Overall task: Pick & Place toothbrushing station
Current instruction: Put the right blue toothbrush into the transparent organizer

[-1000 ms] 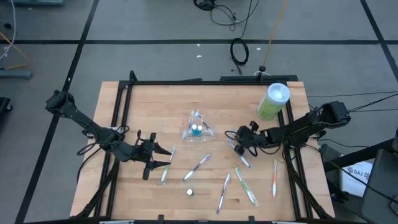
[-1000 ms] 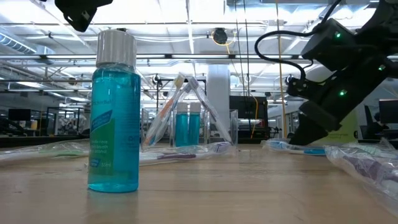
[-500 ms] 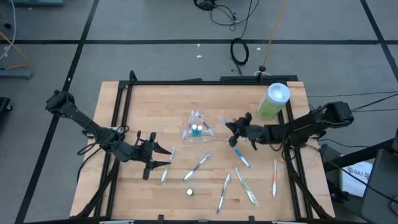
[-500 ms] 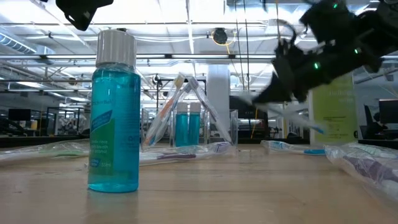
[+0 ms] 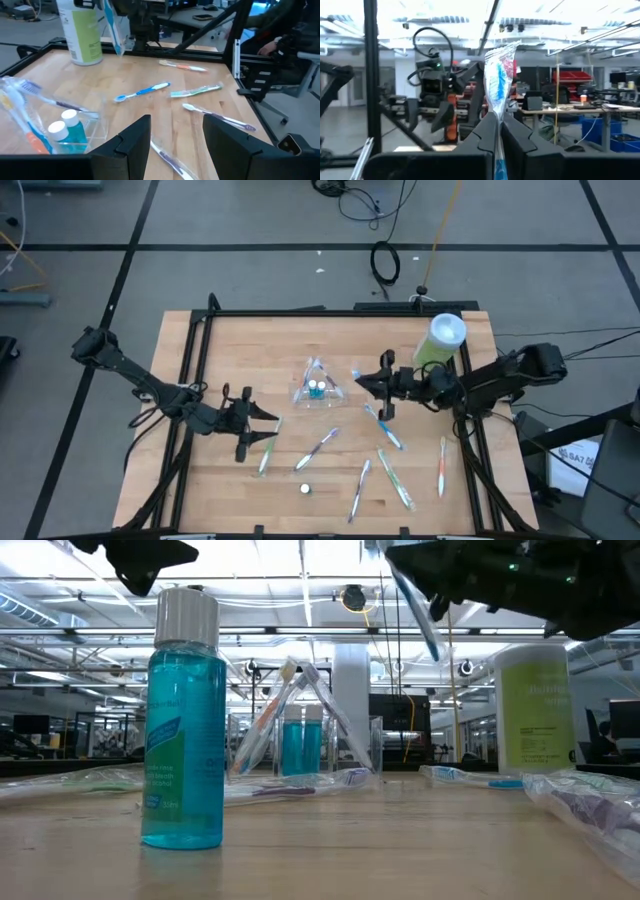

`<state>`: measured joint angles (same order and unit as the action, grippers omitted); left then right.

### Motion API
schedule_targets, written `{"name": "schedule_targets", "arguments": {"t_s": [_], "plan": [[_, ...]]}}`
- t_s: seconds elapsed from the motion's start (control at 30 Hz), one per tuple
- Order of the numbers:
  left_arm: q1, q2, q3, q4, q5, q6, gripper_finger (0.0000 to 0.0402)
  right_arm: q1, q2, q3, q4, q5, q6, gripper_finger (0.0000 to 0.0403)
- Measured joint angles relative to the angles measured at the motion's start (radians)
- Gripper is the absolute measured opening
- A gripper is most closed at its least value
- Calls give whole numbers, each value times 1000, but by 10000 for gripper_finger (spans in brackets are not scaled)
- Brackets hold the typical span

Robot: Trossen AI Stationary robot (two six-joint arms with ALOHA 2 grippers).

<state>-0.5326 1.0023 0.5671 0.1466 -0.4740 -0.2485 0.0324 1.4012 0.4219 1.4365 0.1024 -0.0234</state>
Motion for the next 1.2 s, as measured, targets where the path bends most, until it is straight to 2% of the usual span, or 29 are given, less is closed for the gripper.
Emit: {"name": "schedule_targets", "arguments": {"t_s": [0.1,0.37,0.47,0.53,0.67,0.97,1.03,1.2], "plan": [[17,0,0,9,0,0,189,-9,88,39,72,1,9,5],[73,0,0,14,0,8,189,-36,297,199,121,5,-19,5],[98,0,0,14,0,12,189,-39,367,247,127,66,-80,5],[112,0,0,13,0,13,189,-40,415,272,127,112,-61,5],[128,0,0,12,0,12,189,-54,511,313,127,134,-42,5],[129,0,0,6,2,33,189,-66,620,339,128,140,-41,5],[128,0,0,6,3,33,189,-62,626,327,127,180,-43,5],[128,0,0,3,3,29,189,-49,616,276,130,357,31,5]]}}
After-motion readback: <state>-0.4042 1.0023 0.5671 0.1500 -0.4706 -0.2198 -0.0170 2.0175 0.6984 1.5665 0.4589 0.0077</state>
